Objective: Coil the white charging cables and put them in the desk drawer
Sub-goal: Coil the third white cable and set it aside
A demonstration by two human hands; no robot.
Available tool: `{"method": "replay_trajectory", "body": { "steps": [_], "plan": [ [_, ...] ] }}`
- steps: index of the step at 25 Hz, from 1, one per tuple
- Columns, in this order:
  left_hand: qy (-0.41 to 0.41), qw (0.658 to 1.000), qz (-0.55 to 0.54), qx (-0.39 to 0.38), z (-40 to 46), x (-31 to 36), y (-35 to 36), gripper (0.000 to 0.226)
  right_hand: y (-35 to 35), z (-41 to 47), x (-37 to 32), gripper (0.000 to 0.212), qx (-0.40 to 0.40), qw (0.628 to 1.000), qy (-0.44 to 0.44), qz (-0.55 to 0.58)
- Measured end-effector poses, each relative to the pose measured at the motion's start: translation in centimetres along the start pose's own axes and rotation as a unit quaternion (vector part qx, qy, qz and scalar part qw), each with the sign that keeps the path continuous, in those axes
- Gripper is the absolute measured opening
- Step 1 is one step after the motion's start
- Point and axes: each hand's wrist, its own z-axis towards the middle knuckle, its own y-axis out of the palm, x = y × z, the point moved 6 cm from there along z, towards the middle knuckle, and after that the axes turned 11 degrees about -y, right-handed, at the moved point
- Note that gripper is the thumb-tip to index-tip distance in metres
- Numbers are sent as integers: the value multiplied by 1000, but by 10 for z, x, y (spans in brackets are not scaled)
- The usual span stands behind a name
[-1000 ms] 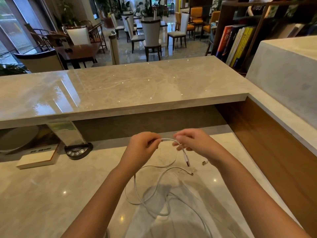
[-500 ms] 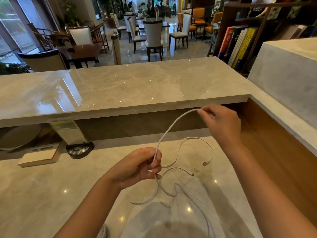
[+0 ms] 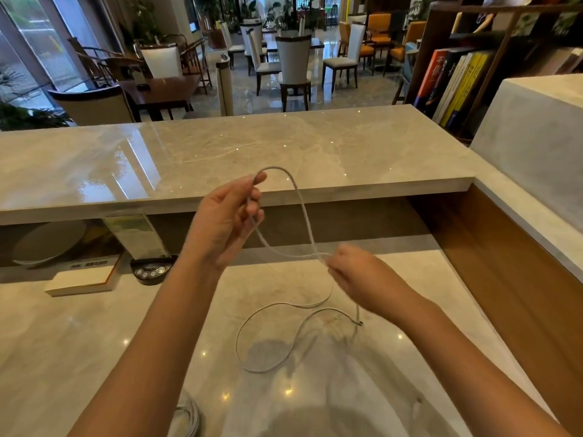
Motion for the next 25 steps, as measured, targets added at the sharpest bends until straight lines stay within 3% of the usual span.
{"method": "replay_trajectory", "body": {
  "steps": [3, 6, 10, 16, 20, 25],
  "plan": [
    [48, 974, 222, 23, -3, -23, 25, 13, -3, -4, -33, 24, -62, 995, -81, 18],
    [10, 942, 335, -22, -6, -66, 35, 14, -27, -7, -45, 17, -10, 989, -123, 77],
    [-75, 943, 318, -58, -15, -93, 35, 26, -42, -11, -28, 8, 113, 986, -68, 98],
    [-51, 937, 340, -68, -27, -88, 32, 32, -44, -9, -27, 20, 210, 968, -100, 95],
    [-55, 931, 339, -122, -31, -84, 30, 28, -41, -4, -16, 13, 219, 962, -72, 146],
    [-64, 931, 357, -36, -29, -92, 19, 20, -28, -5, -1, 18, 177, 942, 21, 284]
  ]
}}
